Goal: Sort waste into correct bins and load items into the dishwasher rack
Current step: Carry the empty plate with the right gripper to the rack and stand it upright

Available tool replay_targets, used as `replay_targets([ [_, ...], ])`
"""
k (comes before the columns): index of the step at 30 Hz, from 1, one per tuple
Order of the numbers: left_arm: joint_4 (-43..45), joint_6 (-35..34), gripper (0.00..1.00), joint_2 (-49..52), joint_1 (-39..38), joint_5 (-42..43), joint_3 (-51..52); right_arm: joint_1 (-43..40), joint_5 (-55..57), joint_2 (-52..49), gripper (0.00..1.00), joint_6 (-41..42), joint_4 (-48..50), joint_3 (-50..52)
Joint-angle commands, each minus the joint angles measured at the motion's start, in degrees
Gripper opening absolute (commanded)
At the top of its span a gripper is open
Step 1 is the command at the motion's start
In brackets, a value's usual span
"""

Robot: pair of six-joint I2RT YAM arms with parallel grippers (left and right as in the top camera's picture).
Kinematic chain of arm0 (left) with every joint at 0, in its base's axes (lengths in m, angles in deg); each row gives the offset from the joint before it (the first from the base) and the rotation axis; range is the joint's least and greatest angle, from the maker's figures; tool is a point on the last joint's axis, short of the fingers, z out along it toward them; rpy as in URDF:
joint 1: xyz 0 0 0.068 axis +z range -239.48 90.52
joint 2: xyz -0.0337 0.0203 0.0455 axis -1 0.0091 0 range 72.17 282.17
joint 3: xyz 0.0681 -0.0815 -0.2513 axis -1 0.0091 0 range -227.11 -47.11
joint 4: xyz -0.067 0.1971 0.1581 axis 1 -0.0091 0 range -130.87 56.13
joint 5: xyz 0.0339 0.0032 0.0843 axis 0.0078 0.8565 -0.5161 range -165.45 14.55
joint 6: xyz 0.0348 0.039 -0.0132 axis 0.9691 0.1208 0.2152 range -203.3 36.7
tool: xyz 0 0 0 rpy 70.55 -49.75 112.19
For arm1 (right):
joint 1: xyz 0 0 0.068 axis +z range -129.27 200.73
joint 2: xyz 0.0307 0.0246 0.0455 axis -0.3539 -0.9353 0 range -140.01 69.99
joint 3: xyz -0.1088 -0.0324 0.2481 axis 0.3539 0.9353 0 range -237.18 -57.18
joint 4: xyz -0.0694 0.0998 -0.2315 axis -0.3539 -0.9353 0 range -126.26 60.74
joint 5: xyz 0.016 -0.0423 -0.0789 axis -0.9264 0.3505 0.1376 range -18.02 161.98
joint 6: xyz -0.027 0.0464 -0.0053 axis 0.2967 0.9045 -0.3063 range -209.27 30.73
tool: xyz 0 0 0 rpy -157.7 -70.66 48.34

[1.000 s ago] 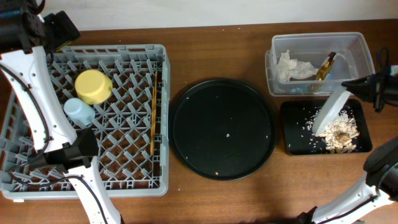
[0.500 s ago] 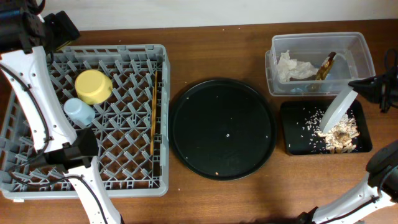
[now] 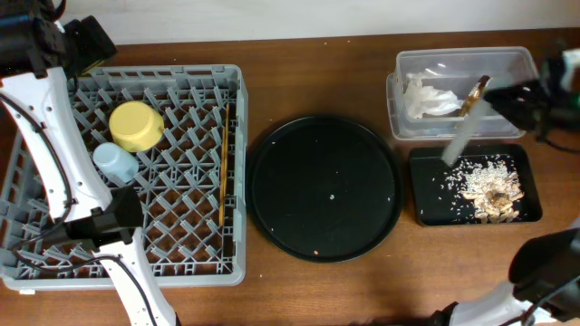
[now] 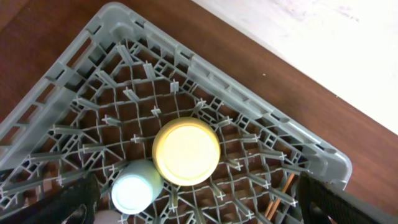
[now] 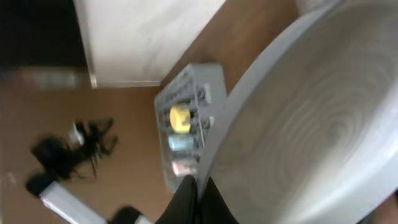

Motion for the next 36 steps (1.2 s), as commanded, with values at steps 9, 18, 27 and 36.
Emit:
replay_targets([
  [9, -0.02, -0.90, 0.99, -0.07, 0.13, -0.04, 0.33, 44.17, 14.34, 0.22, 0.04, 21.62, 47.23, -0.17],
  [18, -0.02, -0.90, 0.99, -0.07, 0.13, -0.04, 0.33, 64.96, 29.94, -15.08, 0.04, 35.43, 84.28, -0.15],
  [27, -0.02, -0.90, 0.99, -0.07, 0.13, -0.04, 0.33, 69.79, 39.41, -18.88, 0.04, 41.03, 90.88, -0.15],
  [36, -0.02, -0.90, 0.99, -0.07, 0.13, -0.04, 0.33, 70.64, 41.09, -22.34, 0.06, 44.61, 90.09, -0.11],
])
